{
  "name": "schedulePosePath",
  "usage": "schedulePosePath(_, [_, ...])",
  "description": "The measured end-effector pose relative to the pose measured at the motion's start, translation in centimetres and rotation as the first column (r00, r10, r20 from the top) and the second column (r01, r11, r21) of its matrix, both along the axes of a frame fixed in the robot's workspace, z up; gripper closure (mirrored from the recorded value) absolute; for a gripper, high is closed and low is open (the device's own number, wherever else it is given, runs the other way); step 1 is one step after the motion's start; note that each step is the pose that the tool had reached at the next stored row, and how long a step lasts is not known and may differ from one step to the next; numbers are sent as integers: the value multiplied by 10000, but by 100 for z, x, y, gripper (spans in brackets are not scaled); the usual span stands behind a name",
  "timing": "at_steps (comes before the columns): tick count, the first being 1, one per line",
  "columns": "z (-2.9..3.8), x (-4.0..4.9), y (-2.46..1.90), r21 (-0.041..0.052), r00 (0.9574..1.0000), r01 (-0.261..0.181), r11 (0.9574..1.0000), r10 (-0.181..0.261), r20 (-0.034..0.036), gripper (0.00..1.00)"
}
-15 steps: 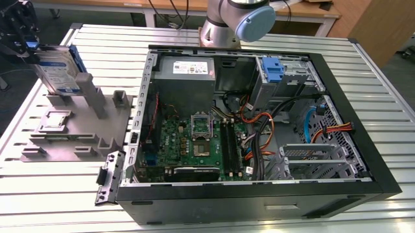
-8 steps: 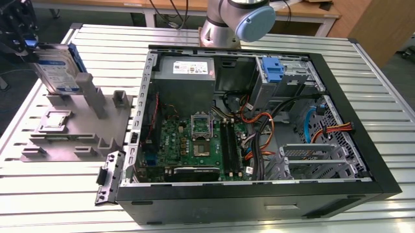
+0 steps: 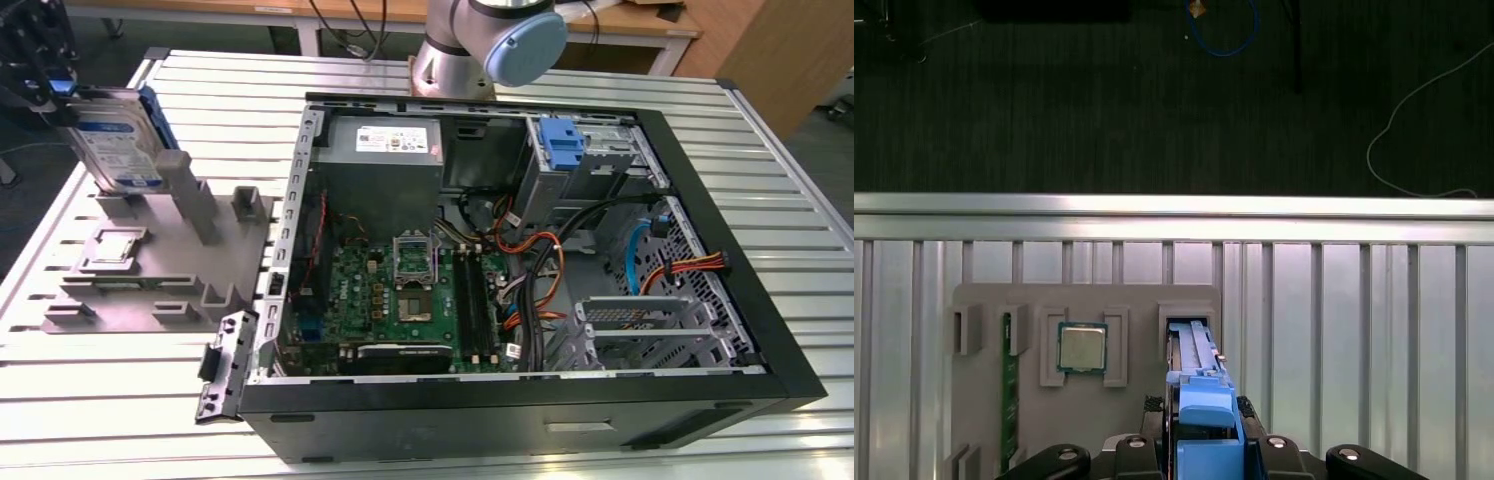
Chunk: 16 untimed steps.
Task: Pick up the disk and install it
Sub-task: 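Pick up the disk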
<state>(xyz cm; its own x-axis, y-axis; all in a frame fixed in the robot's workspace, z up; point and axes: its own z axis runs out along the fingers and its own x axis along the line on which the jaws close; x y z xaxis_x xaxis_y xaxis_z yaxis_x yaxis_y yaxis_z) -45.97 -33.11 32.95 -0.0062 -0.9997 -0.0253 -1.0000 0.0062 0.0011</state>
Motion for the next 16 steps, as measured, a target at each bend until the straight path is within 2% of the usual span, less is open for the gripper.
schedulePosePath(16, [27, 0, 0, -4, 10000, 0, 10000, 0, -1, 64])
